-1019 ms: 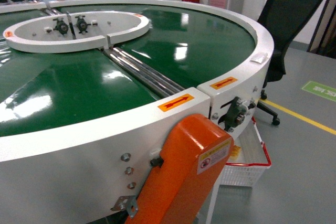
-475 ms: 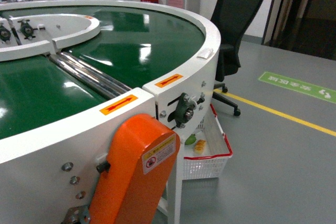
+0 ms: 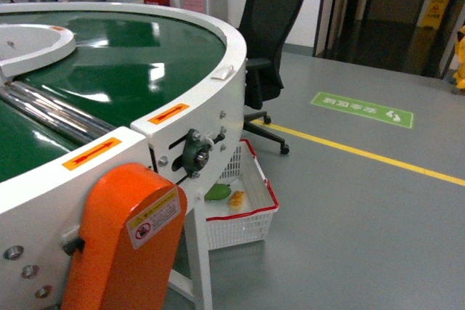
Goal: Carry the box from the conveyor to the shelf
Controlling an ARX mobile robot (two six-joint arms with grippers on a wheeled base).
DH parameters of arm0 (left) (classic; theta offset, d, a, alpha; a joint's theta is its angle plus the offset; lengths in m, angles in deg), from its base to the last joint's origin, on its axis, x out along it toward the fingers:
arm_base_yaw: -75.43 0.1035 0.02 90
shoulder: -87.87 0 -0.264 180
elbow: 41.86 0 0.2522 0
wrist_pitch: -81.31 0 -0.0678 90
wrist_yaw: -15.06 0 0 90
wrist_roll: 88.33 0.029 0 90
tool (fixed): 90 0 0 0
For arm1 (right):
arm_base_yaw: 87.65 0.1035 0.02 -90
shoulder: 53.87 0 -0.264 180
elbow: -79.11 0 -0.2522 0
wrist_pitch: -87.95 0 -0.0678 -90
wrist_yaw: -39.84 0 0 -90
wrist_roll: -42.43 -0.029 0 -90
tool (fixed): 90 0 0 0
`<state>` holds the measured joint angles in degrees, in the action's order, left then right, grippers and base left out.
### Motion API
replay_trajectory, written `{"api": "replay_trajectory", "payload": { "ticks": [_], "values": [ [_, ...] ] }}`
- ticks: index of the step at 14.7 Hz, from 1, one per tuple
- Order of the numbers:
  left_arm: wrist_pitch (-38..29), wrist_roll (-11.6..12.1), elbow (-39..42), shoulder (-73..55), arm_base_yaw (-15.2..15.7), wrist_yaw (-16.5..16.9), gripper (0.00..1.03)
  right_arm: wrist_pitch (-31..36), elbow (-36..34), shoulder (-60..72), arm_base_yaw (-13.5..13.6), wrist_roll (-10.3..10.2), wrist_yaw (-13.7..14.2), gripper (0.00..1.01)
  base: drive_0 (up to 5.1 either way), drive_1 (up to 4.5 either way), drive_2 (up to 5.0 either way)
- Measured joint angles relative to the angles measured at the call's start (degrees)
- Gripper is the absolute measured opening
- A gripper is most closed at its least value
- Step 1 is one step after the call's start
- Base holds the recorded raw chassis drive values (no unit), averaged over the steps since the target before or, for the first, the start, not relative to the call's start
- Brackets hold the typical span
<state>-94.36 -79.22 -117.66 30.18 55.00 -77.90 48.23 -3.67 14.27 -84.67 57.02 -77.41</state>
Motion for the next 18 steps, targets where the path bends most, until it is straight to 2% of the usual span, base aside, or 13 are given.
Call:
{"api": "replay_trajectory", "payload": {
  "ticks": [18],
  "values": [
    [0.0,0.0,0.0,0.0,0.0,0.0,0.02,0.0,0.0,0.0,0.0,0.0,0.0,0.03,-1.6,-1.57,-1.6]
  ]
}}
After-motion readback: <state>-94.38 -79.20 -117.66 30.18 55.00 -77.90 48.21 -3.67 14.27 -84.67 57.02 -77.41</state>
